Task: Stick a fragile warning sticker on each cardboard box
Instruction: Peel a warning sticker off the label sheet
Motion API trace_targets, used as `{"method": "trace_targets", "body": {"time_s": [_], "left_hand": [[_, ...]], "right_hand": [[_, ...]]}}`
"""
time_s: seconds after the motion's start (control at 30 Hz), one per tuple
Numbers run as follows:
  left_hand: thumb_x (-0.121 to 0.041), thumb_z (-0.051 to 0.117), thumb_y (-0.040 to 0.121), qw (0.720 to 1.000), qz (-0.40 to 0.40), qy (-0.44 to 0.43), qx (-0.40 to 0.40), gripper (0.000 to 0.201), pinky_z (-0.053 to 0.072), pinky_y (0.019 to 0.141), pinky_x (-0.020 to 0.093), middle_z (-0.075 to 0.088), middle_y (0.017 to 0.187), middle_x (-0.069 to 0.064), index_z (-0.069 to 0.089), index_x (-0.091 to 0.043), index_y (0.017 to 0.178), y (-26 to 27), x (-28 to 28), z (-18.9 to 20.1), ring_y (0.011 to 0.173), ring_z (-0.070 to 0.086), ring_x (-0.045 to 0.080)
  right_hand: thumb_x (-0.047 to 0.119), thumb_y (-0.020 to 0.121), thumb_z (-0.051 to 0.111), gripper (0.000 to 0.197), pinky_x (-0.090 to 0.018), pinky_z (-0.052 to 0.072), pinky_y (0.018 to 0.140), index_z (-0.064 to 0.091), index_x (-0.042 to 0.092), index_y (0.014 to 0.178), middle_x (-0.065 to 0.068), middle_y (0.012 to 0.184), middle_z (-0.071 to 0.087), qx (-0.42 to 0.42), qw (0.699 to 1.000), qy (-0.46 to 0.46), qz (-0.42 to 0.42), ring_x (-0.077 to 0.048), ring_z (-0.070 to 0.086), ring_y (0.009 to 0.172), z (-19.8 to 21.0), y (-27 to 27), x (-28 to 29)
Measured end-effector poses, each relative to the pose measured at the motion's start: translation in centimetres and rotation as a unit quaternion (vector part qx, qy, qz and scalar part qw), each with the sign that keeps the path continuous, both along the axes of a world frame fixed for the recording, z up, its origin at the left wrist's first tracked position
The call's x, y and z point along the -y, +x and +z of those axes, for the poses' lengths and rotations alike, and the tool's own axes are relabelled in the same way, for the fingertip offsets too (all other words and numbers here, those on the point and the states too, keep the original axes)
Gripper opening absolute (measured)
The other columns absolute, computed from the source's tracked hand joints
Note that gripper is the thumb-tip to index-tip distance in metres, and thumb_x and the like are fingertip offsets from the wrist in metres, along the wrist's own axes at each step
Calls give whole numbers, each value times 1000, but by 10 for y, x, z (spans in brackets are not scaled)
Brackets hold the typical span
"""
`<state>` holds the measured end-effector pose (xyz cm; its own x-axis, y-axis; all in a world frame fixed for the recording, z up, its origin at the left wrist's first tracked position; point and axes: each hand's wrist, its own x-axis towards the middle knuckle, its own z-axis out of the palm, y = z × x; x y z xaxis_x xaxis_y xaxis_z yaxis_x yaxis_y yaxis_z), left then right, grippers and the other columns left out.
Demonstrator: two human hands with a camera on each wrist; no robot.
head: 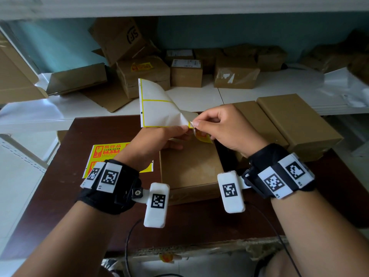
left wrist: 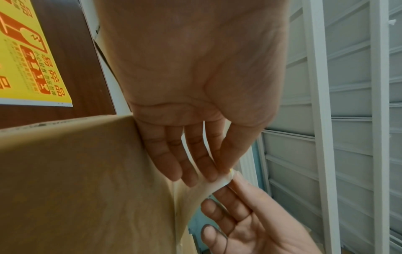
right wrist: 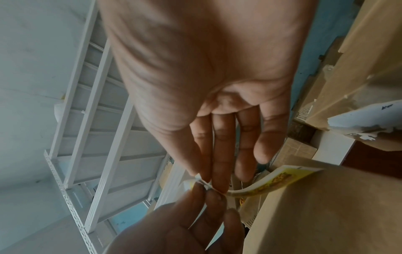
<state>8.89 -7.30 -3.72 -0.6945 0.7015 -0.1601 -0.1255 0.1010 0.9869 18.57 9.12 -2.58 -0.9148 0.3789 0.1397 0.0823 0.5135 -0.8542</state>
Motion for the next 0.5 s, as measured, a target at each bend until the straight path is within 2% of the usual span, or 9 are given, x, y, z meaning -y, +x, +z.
{"method": "trace_targets", "body": {"time_s": [0.13,0.3,0.5], "left_hand": [[-12,61,95,1000,-10,0,5,24,57,72,26,74,109,13,69,-1,115,-1,1,0,94,70,18],[-12,59,95,1000,-21,1,2,25,56,75,28,74,109,11,67,-2,117,-1,3,1,94,70,16],[-12,56,96,999,-32,2,-2,20,54,77,30,74,108,9,69,-6,111,-2,3,2,93,69,16]], "right_hand": [[23,90,70,10,-18,50,64,79,22,85,13,72,72,3,1000,-12,-2,-1,66,72,0,0,0],[19,91,67,11,-21,52,61,78,16,89,-5,86,76,0,999,-43,-9,-9,67,73,3,2,0],[15,93,65,12,-19,51,56,76,13,93,-4,90,76,2,997,-73,-14,-6,66,70,5,3,-1]]}}
